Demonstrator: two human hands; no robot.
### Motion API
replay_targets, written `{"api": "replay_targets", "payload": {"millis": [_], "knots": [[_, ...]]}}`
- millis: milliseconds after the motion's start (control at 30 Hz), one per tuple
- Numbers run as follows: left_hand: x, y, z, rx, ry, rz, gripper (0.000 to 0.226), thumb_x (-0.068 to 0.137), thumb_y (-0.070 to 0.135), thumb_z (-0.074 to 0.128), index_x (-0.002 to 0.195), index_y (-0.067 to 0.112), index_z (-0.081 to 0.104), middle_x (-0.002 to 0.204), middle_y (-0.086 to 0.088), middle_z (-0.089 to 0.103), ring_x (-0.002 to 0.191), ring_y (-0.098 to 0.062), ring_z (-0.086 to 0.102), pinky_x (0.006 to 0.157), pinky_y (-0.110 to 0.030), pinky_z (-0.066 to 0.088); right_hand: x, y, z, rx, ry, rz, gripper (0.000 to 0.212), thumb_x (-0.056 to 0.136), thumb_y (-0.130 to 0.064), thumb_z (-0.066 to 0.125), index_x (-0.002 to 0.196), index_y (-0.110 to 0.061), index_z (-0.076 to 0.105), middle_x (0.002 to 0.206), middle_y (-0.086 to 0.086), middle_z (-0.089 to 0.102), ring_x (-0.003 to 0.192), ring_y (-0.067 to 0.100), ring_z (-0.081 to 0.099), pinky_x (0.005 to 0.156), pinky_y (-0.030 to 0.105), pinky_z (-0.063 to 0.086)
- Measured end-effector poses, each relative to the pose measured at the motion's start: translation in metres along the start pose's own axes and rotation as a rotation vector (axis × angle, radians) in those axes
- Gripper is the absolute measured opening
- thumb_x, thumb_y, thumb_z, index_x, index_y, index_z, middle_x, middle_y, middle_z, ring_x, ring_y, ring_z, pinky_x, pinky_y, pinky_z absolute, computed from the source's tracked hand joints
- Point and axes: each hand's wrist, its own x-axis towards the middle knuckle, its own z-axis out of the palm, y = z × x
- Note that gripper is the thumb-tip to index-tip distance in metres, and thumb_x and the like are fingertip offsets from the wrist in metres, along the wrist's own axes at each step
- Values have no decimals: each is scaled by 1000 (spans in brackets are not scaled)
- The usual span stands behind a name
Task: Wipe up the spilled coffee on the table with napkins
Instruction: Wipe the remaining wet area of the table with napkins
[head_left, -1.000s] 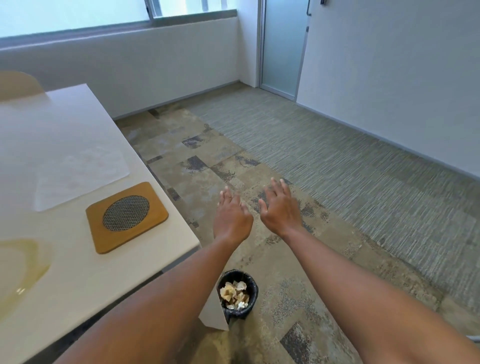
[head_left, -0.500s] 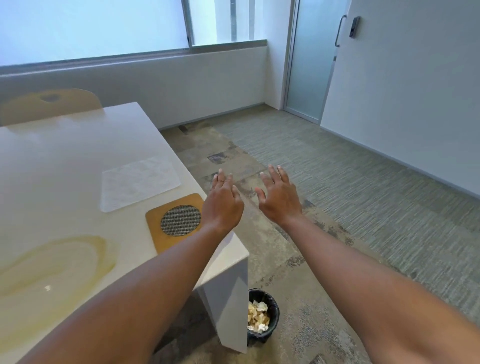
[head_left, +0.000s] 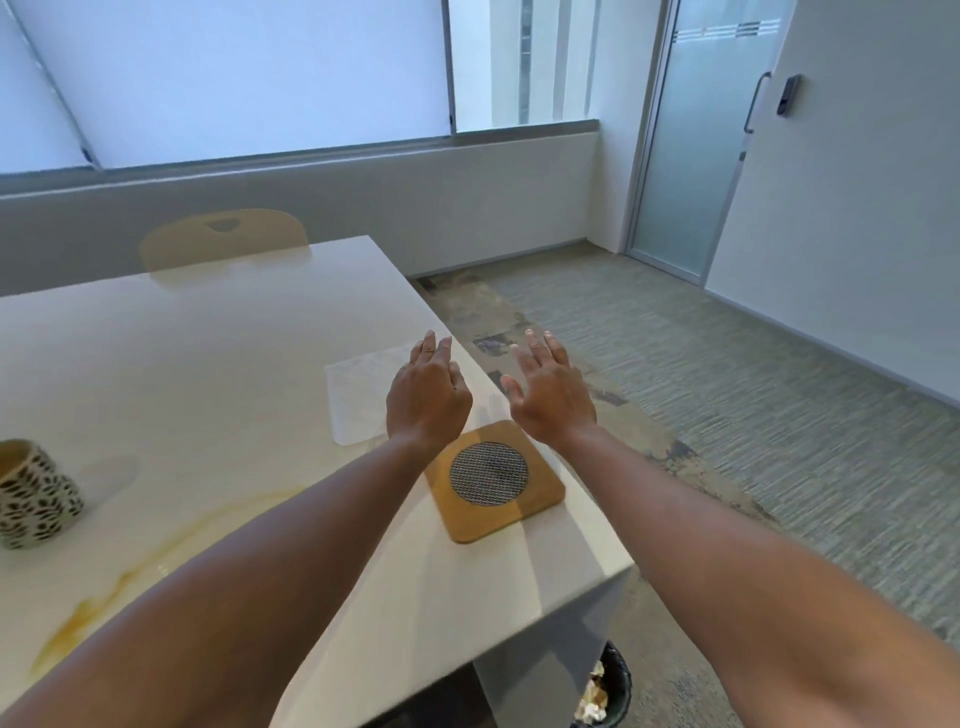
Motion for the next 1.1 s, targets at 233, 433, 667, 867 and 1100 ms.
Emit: {"api": "replay_targets", "payload": {"millis": [233,433,667,867,1100], "knots": [[24,-57,-24,30,-40,-71,50,102,28,47,150,17,44,155,-3,44,138,-27,47,112,-41,39,27,-54,27,18,-66,-64,54,98,-42,41,146,-17,37,157,6,31,148,26,15,114,49,28],[39,-103,-33,75,-135,-124,43,98,30,50,140,25,54,144,1,56,128,-25,55,102,-36,41,44,-88,55,36,-218,-124,54,99,-41,39,147,-17,38,156,1,34,149,20,10,117,42,21],[49,-148,-27,139,-279,-93,48,99,37,51,144,23,47,148,3,47,132,-21,49,102,-36,40,54,-117,85,88,-321,-68,52,99,-40,40,146,-20,38,157,-5,30,149,14,8,118,45,24],[53,-178,-19,216,-437,-45,58,99,42,51,152,22,37,157,1,38,142,-21,37,108,-38,36,56,-133,102,73,-427,-50,52,99,-39,41,148,-22,35,157,-6,30,149,12,7,119,42,22],[53,-193,-19,222,-431,4,47,96,46,56,138,26,55,145,4,51,133,-18,45,100,-34,40,56,-142,108,76,-437,-31,52,99,-37,42,148,-20,37,156,-5,33,149,13,9,119,40,22]]}}
